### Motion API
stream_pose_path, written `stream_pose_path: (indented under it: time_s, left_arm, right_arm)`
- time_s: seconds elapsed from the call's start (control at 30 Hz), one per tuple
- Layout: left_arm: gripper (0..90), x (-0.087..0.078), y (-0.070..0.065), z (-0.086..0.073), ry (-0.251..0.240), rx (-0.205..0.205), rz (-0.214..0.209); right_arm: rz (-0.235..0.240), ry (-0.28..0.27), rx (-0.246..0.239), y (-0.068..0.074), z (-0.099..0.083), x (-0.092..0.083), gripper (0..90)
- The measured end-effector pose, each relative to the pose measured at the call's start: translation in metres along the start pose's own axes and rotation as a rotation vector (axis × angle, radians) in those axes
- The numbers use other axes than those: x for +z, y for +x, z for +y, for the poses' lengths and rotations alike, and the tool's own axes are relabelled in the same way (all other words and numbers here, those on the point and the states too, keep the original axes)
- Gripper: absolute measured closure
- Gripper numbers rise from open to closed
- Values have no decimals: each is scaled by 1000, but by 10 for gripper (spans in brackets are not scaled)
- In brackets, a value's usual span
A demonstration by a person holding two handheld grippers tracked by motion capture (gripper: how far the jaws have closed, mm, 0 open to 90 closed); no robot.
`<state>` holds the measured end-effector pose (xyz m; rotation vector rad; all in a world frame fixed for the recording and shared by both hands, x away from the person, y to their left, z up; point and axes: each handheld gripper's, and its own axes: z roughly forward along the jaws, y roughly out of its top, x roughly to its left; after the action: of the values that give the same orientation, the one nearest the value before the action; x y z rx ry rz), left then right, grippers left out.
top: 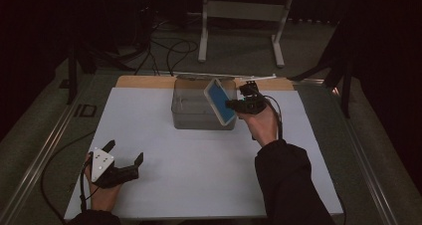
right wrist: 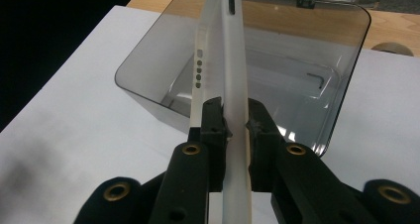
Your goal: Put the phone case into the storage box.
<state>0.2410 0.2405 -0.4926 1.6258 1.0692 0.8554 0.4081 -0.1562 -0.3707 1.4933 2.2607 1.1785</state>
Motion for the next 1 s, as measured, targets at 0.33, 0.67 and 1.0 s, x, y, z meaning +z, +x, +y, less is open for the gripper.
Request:
stream_pose_path:
  time_s: [0.33,0.67,1.0]
  left_arm:
    - [1,0,0,0,-1,0,-1]
    - [1,0,0,0,-4,-1,-1]
    - [1,0,0,0,-4,-3,-1]
  right_arm:
    - [-23,-4,19,-1,5,6,812]
    - [-55,-19,30,-1,9,10,813]
    - [-76,-30,45,-2,13,14,813]
